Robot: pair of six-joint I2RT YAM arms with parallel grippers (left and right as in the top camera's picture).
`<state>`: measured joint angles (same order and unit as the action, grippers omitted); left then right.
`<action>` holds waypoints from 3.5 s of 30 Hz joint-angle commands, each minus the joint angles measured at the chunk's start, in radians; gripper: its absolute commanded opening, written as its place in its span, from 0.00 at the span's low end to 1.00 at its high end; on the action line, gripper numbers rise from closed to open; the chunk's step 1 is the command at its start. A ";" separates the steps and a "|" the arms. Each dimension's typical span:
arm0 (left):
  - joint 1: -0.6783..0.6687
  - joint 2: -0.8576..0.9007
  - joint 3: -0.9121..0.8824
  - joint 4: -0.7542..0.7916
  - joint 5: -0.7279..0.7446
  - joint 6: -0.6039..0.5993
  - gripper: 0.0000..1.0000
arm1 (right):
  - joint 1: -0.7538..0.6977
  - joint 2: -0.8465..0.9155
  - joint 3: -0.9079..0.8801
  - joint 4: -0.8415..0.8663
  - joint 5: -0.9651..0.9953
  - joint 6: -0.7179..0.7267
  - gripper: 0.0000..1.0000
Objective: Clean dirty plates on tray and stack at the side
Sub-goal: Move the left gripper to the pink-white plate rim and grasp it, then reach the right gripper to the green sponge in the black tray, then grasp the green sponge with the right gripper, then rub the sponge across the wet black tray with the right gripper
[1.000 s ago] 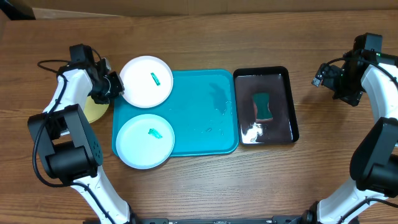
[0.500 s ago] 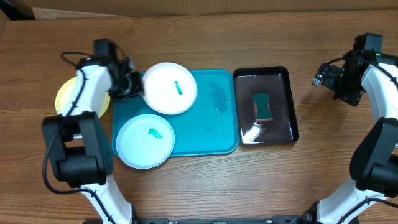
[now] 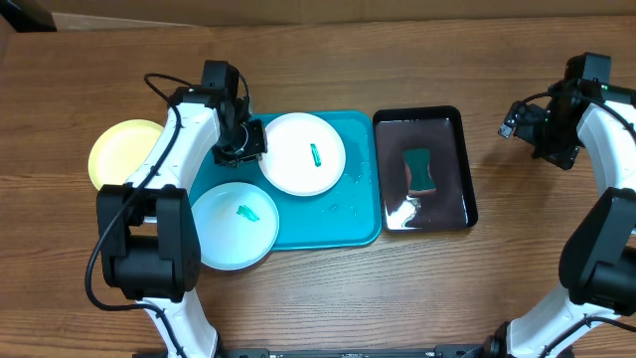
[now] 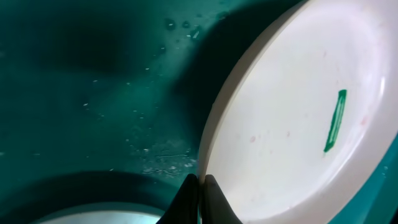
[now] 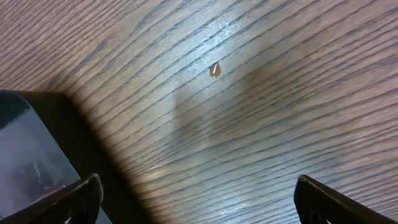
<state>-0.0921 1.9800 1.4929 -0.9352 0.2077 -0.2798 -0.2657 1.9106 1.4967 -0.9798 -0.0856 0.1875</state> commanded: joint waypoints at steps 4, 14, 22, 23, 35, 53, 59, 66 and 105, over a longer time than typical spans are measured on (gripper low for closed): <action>-0.007 -0.025 0.015 -0.006 -0.073 -0.020 0.04 | 0.003 -0.005 0.013 0.038 -0.025 0.007 1.00; -0.034 -0.022 0.014 0.002 -0.069 -0.012 0.04 | 0.017 -0.005 0.013 -0.047 -0.495 -0.059 0.72; -0.061 -0.022 0.013 0.031 -0.130 -0.014 0.04 | 0.180 -0.005 0.013 -0.171 -0.280 -0.103 0.72; -0.061 -0.022 0.012 0.031 -0.130 -0.013 0.04 | 0.213 -0.005 0.013 -0.171 -0.235 -0.103 0.71; -0.061 -0.022 -0.103 0.150 -0.137 -0.013 0.04 | 0.443 0.008 -0.008 -0.132 0.051 -0.102 0.70; -0.061 -0.022 -0.131 0.185 -0.137 -0.012 0.04 | 0.469 0.028 -0.174 0.116 -0.032 -0.103 0.66; -0.061 -0.022 -0.131 0.185 -0.137 -0.012 0.04 | 0.468 0.029 -0.230 0.194 -0.032 -0.102 0.60; -0.061 -0.022 -0.131 0.185 -0.137 -0.012 0.04 | 0.468 0.029 -0.251 0.228 -0.032 -0.084 0.30; -0.061 -0.022 -0.146 0.189 -0.137 -0.013 0.06 | 0.468 -0.085 -0.109 0.012 0.002 -0.084 0.04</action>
<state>-0.1448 1.9793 1.3624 -0.7464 0.0784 -0.2890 0.1982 1.8412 1.3804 -0.9699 -0.0792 0.1043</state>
